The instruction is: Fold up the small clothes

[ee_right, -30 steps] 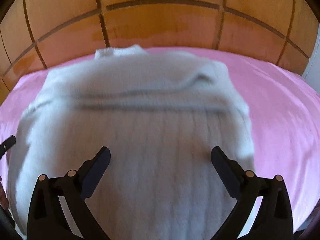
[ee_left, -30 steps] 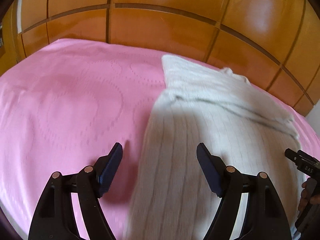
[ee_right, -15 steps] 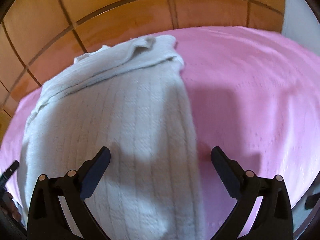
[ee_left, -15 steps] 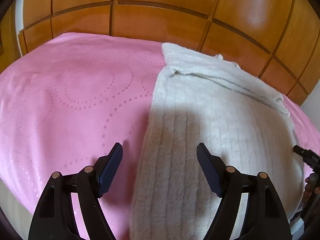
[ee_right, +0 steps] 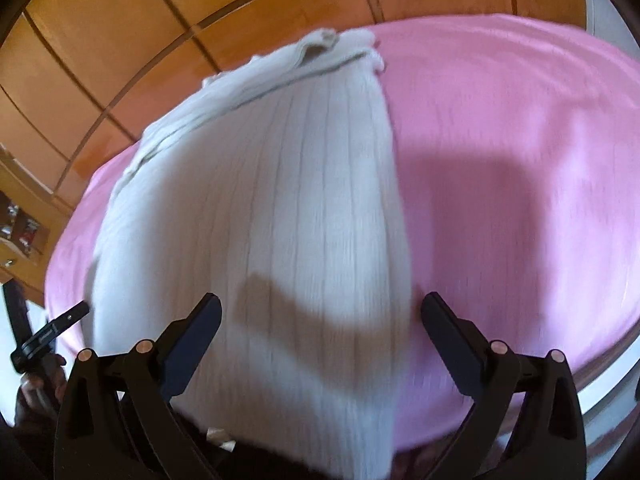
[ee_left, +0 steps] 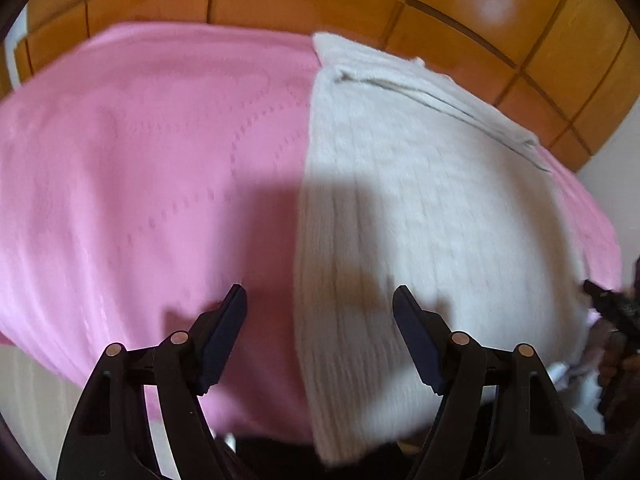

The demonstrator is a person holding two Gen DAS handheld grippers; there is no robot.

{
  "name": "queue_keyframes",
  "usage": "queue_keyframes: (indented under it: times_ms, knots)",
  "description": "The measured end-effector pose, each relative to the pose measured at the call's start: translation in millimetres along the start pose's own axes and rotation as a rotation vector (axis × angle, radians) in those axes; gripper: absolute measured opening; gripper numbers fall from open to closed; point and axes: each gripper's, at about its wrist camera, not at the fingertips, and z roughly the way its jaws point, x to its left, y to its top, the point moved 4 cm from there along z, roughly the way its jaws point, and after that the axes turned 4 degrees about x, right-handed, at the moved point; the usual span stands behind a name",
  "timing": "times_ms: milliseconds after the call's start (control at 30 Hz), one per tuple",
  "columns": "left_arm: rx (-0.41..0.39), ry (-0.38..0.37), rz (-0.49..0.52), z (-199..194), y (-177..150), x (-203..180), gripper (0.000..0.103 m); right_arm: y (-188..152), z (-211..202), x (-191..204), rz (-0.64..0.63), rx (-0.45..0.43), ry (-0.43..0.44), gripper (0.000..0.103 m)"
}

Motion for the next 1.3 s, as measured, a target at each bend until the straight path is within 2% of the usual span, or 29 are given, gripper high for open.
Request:
queue_keyframes:
  times_ms: [33, 67, 100, 167, 200, 233, 267, 300, 400, 500, 633, 733, 867, 967, 1000, 1033, 1067, 1100, 1133, 1200, 1300]
  knots:
    - [0.007, -0.035, 0.002, -2, -6, 0, 0.07, -8, -3, -1, 0.004, 0.01, 0.007, 0.078]
    - [0.013, -0.053, 0.008, -3, -10, -1, 0.067, -14, -5, -1, 0.006, 0.016, 0.016, 0.072]
    - [0.024, -0.071, 0.017, -3, -14, -2, 0.061, -18, -7, -1, 0.008, 0.023, 0.022, 0.058]
    - [0.039, -0.083, 0.038, -2, -21, -7, 0.049, -28, -9, -2, 0.012, 0.043, 0.036, 0.043]
    - [0.042, -0.093, 0.051, -2, -23, -9, 0.037, -30, -9, -2, 0.009, 0.048, 0.038, 0.034]
    - [0.049, -0.101, 0.064, -2, -24, -11, 0.019, -31, -9, -3, 0.004, 0.051, 0.036, 0.03]
    - [0.055, -0.109, 0.071, -2, -22, -12, 0.013, -29, -8, -2, 0.002, 0.055, 0.037, 0.02]
    - [0.052, -0.126, 0.07, -4, -20, -13, 0.011, -28, -8, -1, 0.001, 0.059, 0.041, 0.015]
    - [0.028, -0.189, 0.058, -15, -12, -14, 0.009, -19, -15, 8, -0.022, 0.045, 0.053, 0.013]
    - [-0.01, -0.279, 0.026, -28, 2, -14, 0.009, -8, -29, 17, -0.017, -0.006, 0.103, 0.012]
    - [-0.072, -0.376, -0.016, -36, 36, -17, 0.009, 20, -36, 22, 0.009, -0.072, 0.15, 0.012]
    - [-0.104, -0.425, -0.055, -28, 72, -20, 0.009, 51, -31, 20, 0.029, -0.108, 0.145, 0.012]
    - [-0.132, -0.407, -0.08, -7, 121, -24, 0.008, 94, -9, 17, 0.079, -0.128, 0.124, 0.011]
    - [-0.145, -0.365, -0.129, 12, 160, -23, 0.008, 131, 6, 12, 0.113, -0.139, 0.105, 0.011]
    - [-0.151, -0.338, -0.146, 17, 170, -21, 0.008, 140, 8, 11, 0.123, -0.147, 0.113, 0.016]
    - [-0.157, -0.307, -0.181, 24, 179, -15, 0.01, 148, 9, 9, 0.134, -0.154, 0.146, 0.032]
    - [-0.155, -0.301, -0.205, 28, 184, -10, 0.017, 151, 7, 5, 0.148, -0.165, 0.165, 0.051]
    - [-0.148, -0.305, -0.225, 31, 186, -5, 0.044, 155, 3, 1, 0.173, -0.186, 0.175, 0.084]
    - [-0.158, -0.3, -0.256, 31, 185, 4, 0.069, 156, -4, -6, 0.207, -0.225, 0.175, 0.088]
    - [-0.191, -0.283, -0.271, 29, 178, 16, 0.074, 153, -15, -18, 0.22, -0.257, 0.182, 0.089]
    - [-0.144, -0.293, -0.239, 34, 156, 29, 0.074, 134, -18, -35, 0.232, -0.239, 0.169, 0.093]
